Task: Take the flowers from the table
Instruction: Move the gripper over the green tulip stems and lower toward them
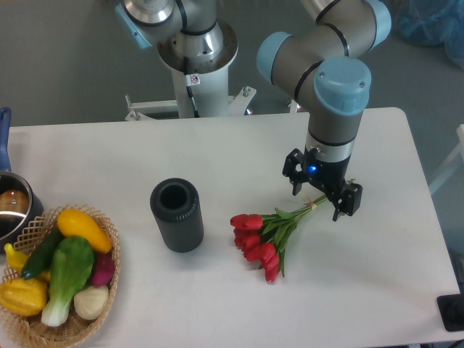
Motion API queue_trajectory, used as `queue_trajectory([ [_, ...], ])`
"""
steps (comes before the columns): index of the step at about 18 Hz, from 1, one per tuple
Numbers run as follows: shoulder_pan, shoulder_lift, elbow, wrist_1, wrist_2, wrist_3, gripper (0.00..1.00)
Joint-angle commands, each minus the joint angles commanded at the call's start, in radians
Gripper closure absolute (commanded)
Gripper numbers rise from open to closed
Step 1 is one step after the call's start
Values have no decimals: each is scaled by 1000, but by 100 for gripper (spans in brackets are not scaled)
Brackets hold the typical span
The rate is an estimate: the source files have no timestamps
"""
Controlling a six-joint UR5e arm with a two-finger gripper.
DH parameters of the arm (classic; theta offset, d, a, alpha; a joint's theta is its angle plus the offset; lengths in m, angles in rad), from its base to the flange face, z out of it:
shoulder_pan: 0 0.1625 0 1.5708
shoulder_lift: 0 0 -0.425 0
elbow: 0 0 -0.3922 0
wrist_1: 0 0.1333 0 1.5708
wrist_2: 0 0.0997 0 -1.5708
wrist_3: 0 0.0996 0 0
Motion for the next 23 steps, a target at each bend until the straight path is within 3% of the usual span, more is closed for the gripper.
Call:
queue_trajectory([
  [3, 3, 22, -54, 55, -5, 8, 0],
  [12, -26, 22, -77, 49, 9, 6, 0],
  [16, -84, -4, -101, 49, 153, 8, 0],
  [23, -115, -78, -103, 58, 150, 5, 0],
])
